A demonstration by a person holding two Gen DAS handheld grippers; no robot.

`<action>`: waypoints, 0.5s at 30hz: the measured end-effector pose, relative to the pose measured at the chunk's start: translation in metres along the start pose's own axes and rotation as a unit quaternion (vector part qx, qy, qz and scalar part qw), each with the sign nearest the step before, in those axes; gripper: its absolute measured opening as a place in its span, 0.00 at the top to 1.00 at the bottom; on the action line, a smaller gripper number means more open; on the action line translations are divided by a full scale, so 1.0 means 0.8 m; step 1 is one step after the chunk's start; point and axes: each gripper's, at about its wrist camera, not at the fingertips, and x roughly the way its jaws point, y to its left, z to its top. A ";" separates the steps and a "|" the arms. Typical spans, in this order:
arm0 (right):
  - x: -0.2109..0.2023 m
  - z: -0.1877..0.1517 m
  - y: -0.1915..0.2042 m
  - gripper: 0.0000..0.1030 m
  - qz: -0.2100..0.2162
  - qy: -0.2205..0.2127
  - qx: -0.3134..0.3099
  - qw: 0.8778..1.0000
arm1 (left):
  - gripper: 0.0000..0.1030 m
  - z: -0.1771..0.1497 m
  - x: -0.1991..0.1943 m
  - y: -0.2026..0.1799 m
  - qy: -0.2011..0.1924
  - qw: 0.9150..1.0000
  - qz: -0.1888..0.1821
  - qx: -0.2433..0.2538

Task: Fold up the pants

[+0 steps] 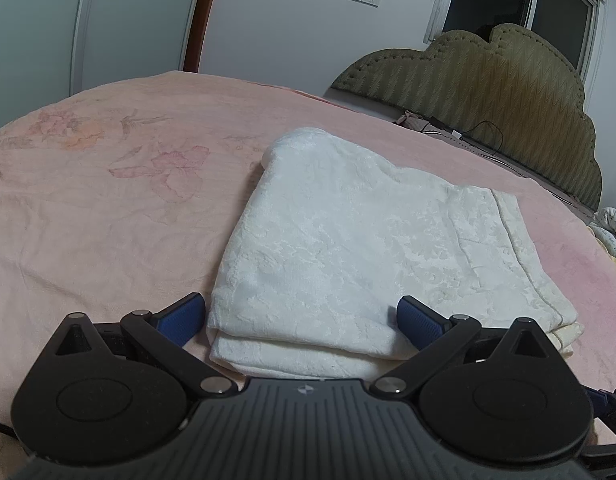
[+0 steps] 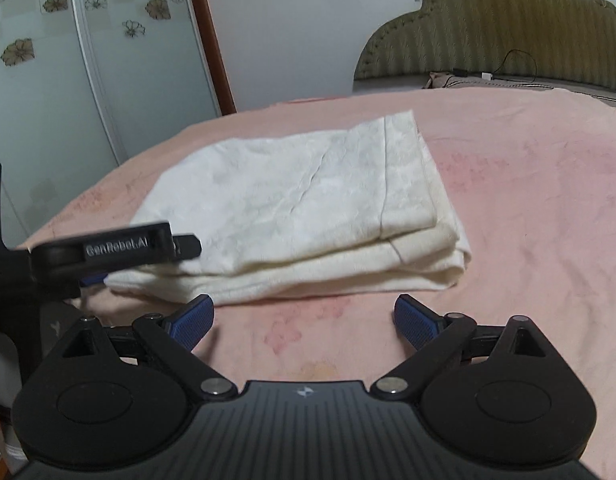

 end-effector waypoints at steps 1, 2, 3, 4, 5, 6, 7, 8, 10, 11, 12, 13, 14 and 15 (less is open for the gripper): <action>0.001 -0.001 0.002 0.05 -0.003 0.001 -0.003 1.000 | 0.00 0.000 0.000 0.000 0.000 1.000 0.000 -0.001; 0.002 -0.001 0.004 0.05 -0.005 0.001 -0.007 1.000 | 0.00 0.001 0.000 -0.002 0.000 1.000 0.002 -0.001; 0.002 -0.002 0.005 0.05 -0.005 0.002 -0.009 1.000 | 0.00 0.002 0.000 -0.005 0.003 1.000 0.005 0.002; 0.002 -0.002 0.005 0.05 -0.007 0.003 -0.011 1.000 | 0.00 0.004 -0.001 -0.007 0.011 1.000 0.005 0.011; 0.003 -0.001 0.006 0.05 -0.009 0.004 -0.012 1.000 | 0.00 0.006 -0.005 -0.008 0.017 1.000 0.001 0.023; 0.003 -0.001 0.007 0.05 -0.012 0.004 -0.013 1.000 | 0.00 0.005 -0.014 -0.009 0.009 1.000 0.002 0.026; 0.003 0.001 0.007 0.05 -0.017 0.005 -0.013 1.000 | 0.00 0.001 -0.026 -0.011 -0.004 1.000 0.009 0.028; 0.002 0.001 0.008 0.05 -0.024 0.005 -0.013 1.000 | 0.00 -0.001 -0.037 -0.015 -0.011 0.999 0.020 0.038; 0.000 0.001 0.009 0.05 -0.034 0.008 -0.009 0.999 | 0.00 -0.003 -0.053 -0.029 -0.005 0.996 0.053 0.072; -0.001 0.001 0.009 0.05 -0.038 0.013 -0.008 0.999 | 0.00 -0.004 -0.058 -0.036 0.006 0.993 0.074 0.089; -0.002 0.001 0.010 0.05 -0.043 0.019 -0.009 0.999 | 0.00 -0.007 -0.061 -0.043 0.020 0.990 0.092 0.104; -0.004 0.001 0.011 0.05 -0.049 0.022 -0.013 0.998 | 0.00 -0.009 -0.063 -0.046 0.032 0.988 0.103 0.112; -0.006 0.001 0.012 0.05 -0.051 0.023 -0.016 0.998 | 0.02 -0.012 -0.065 -0.048 0.040 0.987 0.103 0.117; -0.008 0.000 0.013 0.05 -0.049 0.022 -0.018 0.998 | 0.01 -0.015 -0.066 -0.047 0.044 0.987 0.100 0.115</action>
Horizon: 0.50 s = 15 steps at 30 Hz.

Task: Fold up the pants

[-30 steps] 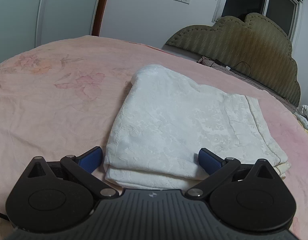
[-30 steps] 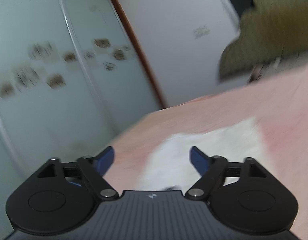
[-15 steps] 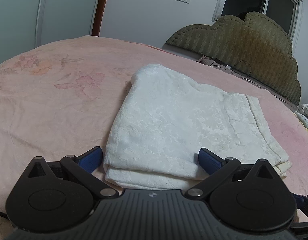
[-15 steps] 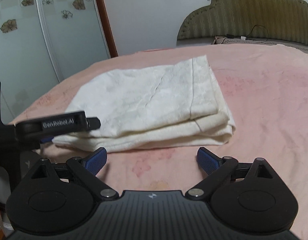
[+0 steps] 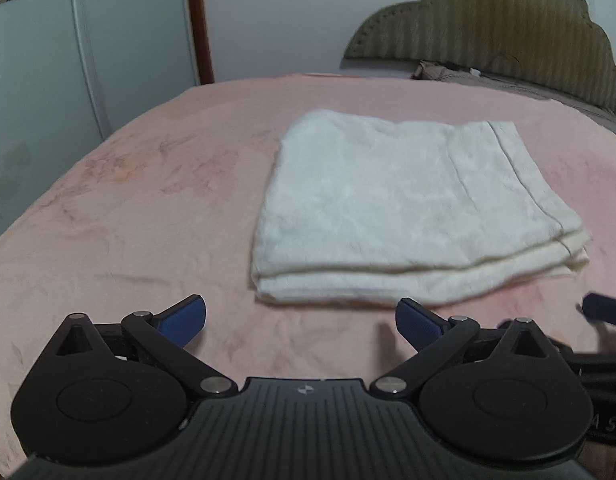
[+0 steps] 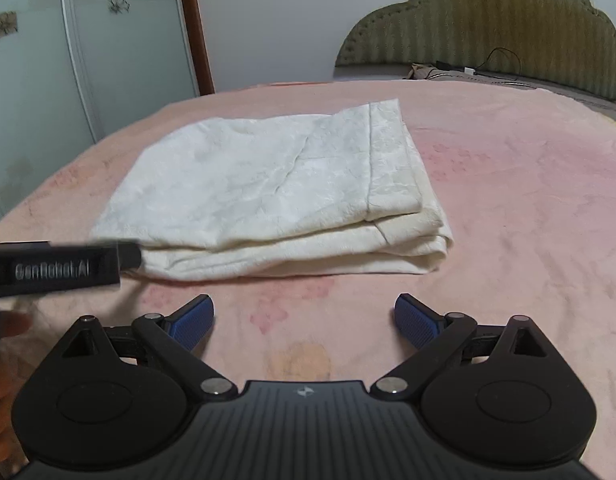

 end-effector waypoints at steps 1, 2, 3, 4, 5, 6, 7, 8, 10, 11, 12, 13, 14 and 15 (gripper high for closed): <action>-0.002 -0.001 -0.001 0.05 0.002 0.000 -0.002 1.000 | 0.01 -0.002 0.001 0.001 0.004 1.000 -0.008 -0.003; -0.003 -0.001 -0.002 0.05 0.001 0.000 -0.003 1.000 | 0.01 -0.004 0.003 0.005 0.013 1.000 -0.022 -0.008; -0.004 -0.001 -0.003 0.05 0.001 0.002 -0.004 1.000 | 0.03 -0.006 0.005 0.008 0.023 0.999 -0.033 -0.015; -0.005 0.000 -0.005 0.05 0.002 0.004 -0.005 1.000 | 0.03 -0.008 0.006 0.010 0.028 0.999 -0.040 -0.021; -0.006 0.000 -0.006 0.05 0.002 0.004 -0.004 1.000 | 0.04 -0.011 0.006 0.011 0.027 0.999 -0.040 -0.023; -0.008 0.001 -0.009 0.05 0.002 0.003 0.000 1.000 | 0.04 -0.013 0.004 0.010 0.024 0.999 -0.036 -0.020; -0.009 0.002 -0.012 0.05 0.002 0.000 0.005 1.000 | 0.04 -0.015 0.002 0.009 0.023 0.999 -0.030 -0.014; -0.011 0.003 -0.014 0.05 0.002 -0.003 0.009 1.000 | 0.04 -0.016 0.000 0.007 0.023 0.999 -0.027 -0.008; -0.014 0.005 -0.016 0.05 0.001 -0.005 0.011 1.000 | 0.03 -0.018 -0.004 0.006 0.024 0.999 -0.026 -0.002; -0.016 0.005 -0.015 0.05 -0.003 -0.003 0.009 1.000 | 0.03 -0.019 -0.005 0.007 0.025 0.999 -0.027 -0.003; -0.017 0.006 -0.014 0.05 -0.007 -0.001 0.005 1.000 | 0.02 -0.019 -0.007 0.006 0.026 0.999 -0.027 -0.002; -0.018 0.006 -0.012 0.05 -0.010 0.003 0.001 1.000 | 0.02 -0.019 -0.008 0.005 0.025 0.999 -0.027 0.000; -0.019 0.006 -0.010 0.05 -0.012 0.008 -0.002 1.000 | 0.02 -0.019 -0.009 0.004 0.023 0.999 -0.026 0.003; -0.020 0.006 -0.008 0.05 -0.012 0.013 -0.005 1.000 | 0.02 -0.019 -0.011 0.002 0.022 0.999 -0.024 0.005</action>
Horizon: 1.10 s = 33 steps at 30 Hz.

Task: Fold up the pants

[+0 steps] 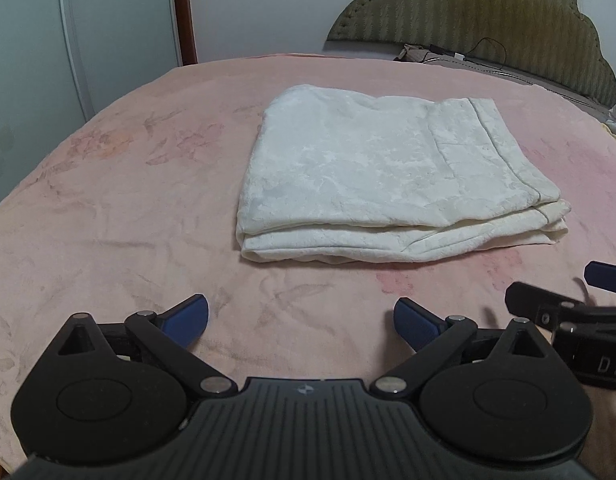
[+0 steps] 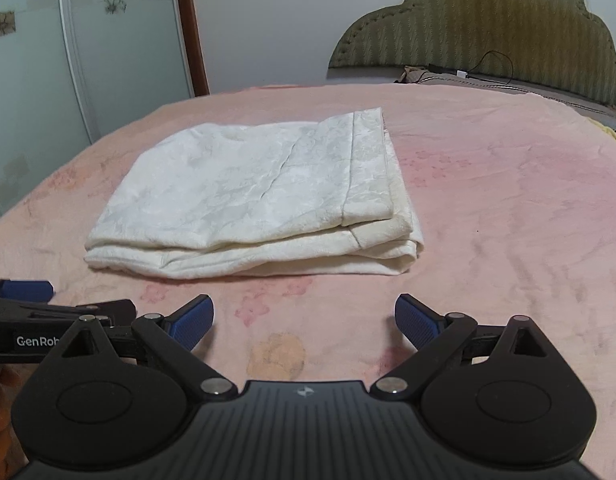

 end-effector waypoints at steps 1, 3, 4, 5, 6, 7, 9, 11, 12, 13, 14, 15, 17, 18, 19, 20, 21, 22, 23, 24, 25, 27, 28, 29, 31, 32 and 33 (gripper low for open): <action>-0.002 -0.001 0.001 0.05 0.004 0.003 -0.001 1.000 | 0.02 0.000 -0.001 -0.001 -0.001 1.000 0.000 0.001; -0.005 -0.004 0.004 0.05 0.012 0.006 -0.007 1.000 | 0.02 0.000 -0.002 -0.004 0.000 1.000 -0.003 0.000; -0.007 -0.005 0.005 0.05 0.012 0.008 -0.010 1.000 | 0.02 0.000 -0.002 -0.005 0.000 1.000 -0.006 0.000; -0.008 -0.006 0.006 0.05 0.011 0.009 -0.014 1.000 | 0.02 -0.001 -0.003 -0.006 0.000 1.000 -0.008 0.001; -0.010 -0.007 0.006 0.05 0.010 0.008 -0.017 1.000 | 0.02 -0.001 -0.003 -0.007 0.000 1.000 -0.009 0.003; -0.012 -0.007 0.006 0.05 0.009 0.007 -0.018 1.000 | 0.02 -0.001 -0.003 -0.009 0.000 1.000 -0.008 0.005; -0.016 -0.008 0.004 0.05 0.009 0.007 -0.017 1.000 | 0.02 -0.002 -0.003 -0.011 0.001 1.000 -0.010 0.008; -0.019 -0.009 0.001 0.05 0.013 0.006 -0.014 1.000 | 0.02 -0.003 -0.004 -0.013 0.002 1.000 -0.010 0.008; -0.020 -0.009 0.001 0.05 0.013 0.006 -0.013 1.000 | 0.02 -0.003 -0.004 -0.013 0.001 1.000 -0.010 0.008; -0.020 -0.009 0.000 0.04 0.013 0.006 -0.014 1.000 | 0.02 -0.003 -0.004 -0.013 0.000 1.000 -0.011 0.007; -0.021 -0.009 -0.001 0.04 0.013 0.007 -0.015 1.000 | 0.02 -0.003 -0.005 -0.014 -0.001 1.000 -0.011 0.007; -0.021 -0.009 -0.001 0.05 0.014 0.007 -0.015 1.000 | 0.02 -0.003 -0.005 -0.014 -0.001 1.000 -0.011 0.007; -0.021 -0.010 -0.001 0.04 0.016 0.007 -0.015 1.000 | 0.02 -0.003 -0.005 -0.013 -0.001 1.000 -0.012 0.004; -0.021 -0.010 0.000 0.05 0.017 0.008 -0.015 1.000 | 0.02 -0.003 -0.005 -0.012 -0.001 1.000 -0.012 0.002; -0.022 -0.010 0.000 0.05 0.018 0.007 -0.017 1.000 | 0.02 -0.003 -0.005 -0.012 0.000 1.000 -0.012 0.001; -0.022 -0.011 0.001 0.04 0.019 0.007 -0.020 1.000 | 0.02 -0.002 -0.004 -0.011 0.002 1.000 -0.011 -0.001; -0.023 -0.011 0.002 0.05 0.020 0.007 -0.022 1.000 | 0.02 -0.002 -0.003 -0.010 0.004 1.000 -0.011 -0.002; -0.023 -0.012 0.003 0.05 0.021 0.007 -0.023 0.999 | 0.02 -0.002 -0.003 -0.010 0.004 1.000 -0.012 -0.003; -0.023 -0.012 0.004 0.05 0.022 0.006 -0.024 0.999 | 0.02 -0.002 -0.004 -0.009 0.005 1.000 -0.012 -0.004; -0.023 -0.012 0.004 0.05 0.024 0.007 -0.025 0.999 | 0.02 -0.003 -0.004 -0.009 0.005 1.000 -0.012 -0.005; -0.023 -0.012 0.004 0.05 0.025 0.007 -0.025 0.999 | 0.02 -0.003 -0.004 -0.009 0.004 1.000 -0.013 -0.005; -0.023 -0.012 0.005 0.04 0.025 0.007 -0.024 0.999 | 0.02 -0.002 -0.004 -0.008 0.003 1.000 -0.012 -0.006; -0.023 -0.012 0.005 0.05 0.026 0.007 -0.024 0.999 | 0.02 -0.002 -0.004 -0.008 0.002 1.000 -0.012 -0.006; -0.023 -0.012 0.005 0.05 0.026 0.007 -0.024 0.999 | 0.02 -0.003 -0.004 -0.008 0.002 1.000 -0.011 -0.005; -0.023 -0.012 0.005 0.05 0.026 0.006 -0.023 0.999 | 0.02 -0.003 -0.004 -0.008 0.002 1.000 -0.012 -0.005; -0.023 -0.012 0.005 0.05 0.026 0.006 -0.024 0.999 | 0.02 -0.004 -0.005 -0.009 0.001 1.000 -0.013 -0.005; -0.023 -0.013 0.005 0.05 0.027 0.007 -0.024 0.999 | 0.02 -0.004 -0.005 -0.009 0.000 1.000 -0.013 -0.004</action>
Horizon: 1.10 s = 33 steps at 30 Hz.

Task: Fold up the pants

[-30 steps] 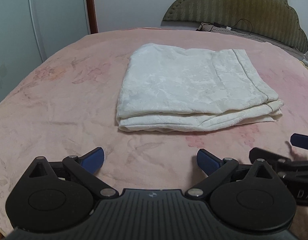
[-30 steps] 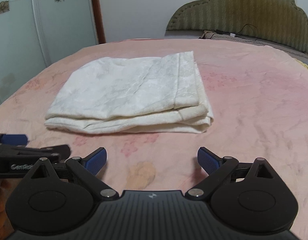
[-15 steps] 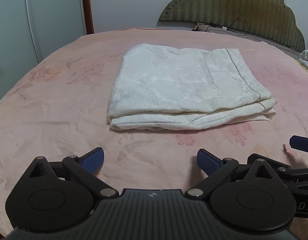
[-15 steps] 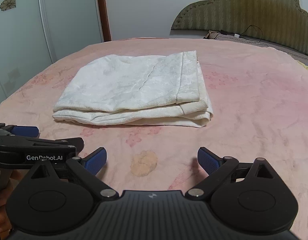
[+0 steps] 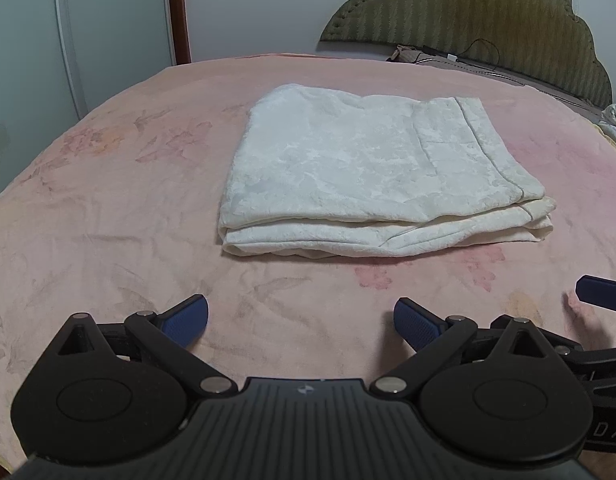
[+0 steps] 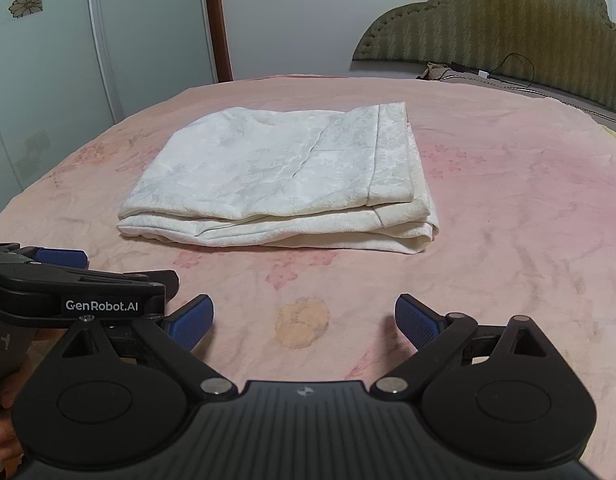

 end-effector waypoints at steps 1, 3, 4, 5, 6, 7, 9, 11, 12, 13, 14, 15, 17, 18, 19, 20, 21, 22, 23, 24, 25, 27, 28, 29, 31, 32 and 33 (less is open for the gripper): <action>0.000 0.000 0.000 0.05 0.000 0.000 0.000 1.000 | 0.02 0.000 -0.001 0.000 -0.001 1.000 0.001 0.000; 0.000 0.000 0.000 0.05 0.000 0.000 0.000 1.000 | 0.02 0.000 -0.001 0.000 -0.003 1.000 0.002 0.001; 0.000 0.000 0.001 0.05 0.000 0.000 0.000 1.000 | 0.02 0.000 -0.001 0.000 -0.004 1.000 0.002 0.000; 0.000 0.000 0.001 0.05 0.000 0.000 0.000 1.000 | 0.02 0.000 -0.002 0.000 -0.005 1.000 0.002 -0.002; 0.000 0.000 0.001 0.05 0.000 0.000 0.000 1.000 | 0.02 0.000 -0.002 0.001 -0.005 1.000 0.003 -0.004; 0.000 0.000 0.001 0.05 0.000 0.000 0.000 1.000 | 0.02 0.000 -0.002 0.001 -0.005 1.000 0.002 -0.006; 0.000 0.000 0.001 0.05 0.001 0.001 0.000 1.000 | 0.02 0.000 -0.001 0.002 -0.002 1.000 0.001 -0.009; 0.000 -0.001 0.001 0.04 0.001 0.001 0.000 1.000 | 0.02 0.000 0.000 0.002 0.001 1.000 -0.001 -0.008; 0.000 -0.001 0.001 0.05 0.001 0.001 0.000 1.000 | 0.02 0.000 0.000 0.003 0.002 1.000 -0.002 -0.008; 0.000 0.000 0.001 0.05 0.001 0.001 0.000 1.000 | 0.02 0.000 0.000 0.003 0.003 1.000 -0.003 -0.008; 0.001 -0.001 0.001 0.05 0.002 0.001 0.000 1.000 | 0.02 0.000 0.000 0.003 0.003 1.000 -0.004 -0.009; 0.000 -0.001 0.001 0.04 0.004 0.002 0.001 1.000 | 0.02 0.000 0.001 0.003 0.004 1.000 -0.005 -0.010; 0.000 -0.001 0.001 0.05 0.011 0.004 0.002 1.000 | 0.02 0.000 0.001 0.003 0.004 1.000 -0.004 -0.011; 0.001 -0.001 0.001 0.05 0.011 0.006 0.002 1.000 | 0.02 0.000 0.001 0.003 0.004 1.000 -0.004 -0.011; 0.001 -0.001 0.001 0.05 0.011 0.007 0.002 1.000 | 0.02 0.000 0.001 0.003 0.005 1.000 -0.003 -0.011; 0.001 -0.002 0.000 0.04 0.012 0.007 0.002 1.000 | 0.02 0.000 0.002 0.003 0.006 1.000 -0.002 -0.010; 0.001 -0.002 0.000 0.04 0.012 0.007 0.003 1.000 | 0.02 -0.001 0.002 0.003 0.007 1.000 -0.001 -0.009; 0.001 -0.002 0.001 0.04 0.013 0.006 0.003 1.000 | 0.02 -0.001 0.003 0.002 0.007 1.000 0.001 -0.008; 0.000 -0.002 0.001 0.04 0.012 0.005 0.002 1.000 | 0.02 -0.001 0.003 0.002 0.007 1.000 0.001 -0.008; 0.000 -0.002 0.001 0.05 0.011 0.003 0.001 1.000 | 0.02 -0.001 0.003 0.002 0.007 1.000 0.001 -0.008; -0.001 -0.002 0.002 0.05 0.008 0.001 -0.001 1.000 | 0.02 -0.001 0.003 0.002 0.006 1.000 0.001 -0.009; -0.001 -0.002 0.003 0.05 0.005 -0.003 -0.004 1.000 | 0.02 -0.001 0.002 0.003 0.005 1.000 0.000 -0.010; -0.002 -0.002 0.002 0.05 0.006 -0.003 -0.003 1.000 | 0.02 -0.001 0.002 0.003 0.006 1.000 0.000 -0.010; -0.002 -0.002 0.001 0.04 0.006 -0.003 -0.003 1.000 | 0.02 -0.001 0.002 0.003 0.006 1.000 0.000 -0.010; -0.002 -0.002 0.000 0.05 0.006 -0.003 -0.003 1.000 | 0.02 -0.001 0.002 0.004 0.005 1.000 0.001 -0.011; -0.002 -0.002 0.000 0.04 0.006 -0.003 -0.003 1.000 | 0.02 -0.002 0.001 0.003 0.004 1.000 0.002 -0.011; -0.002 -0.002 0.000 0.05 0.007 -0.003 -0.004 1.000 | 0.02 -0.002 0.001 0.003 0.004 1.000 0.002 -0.011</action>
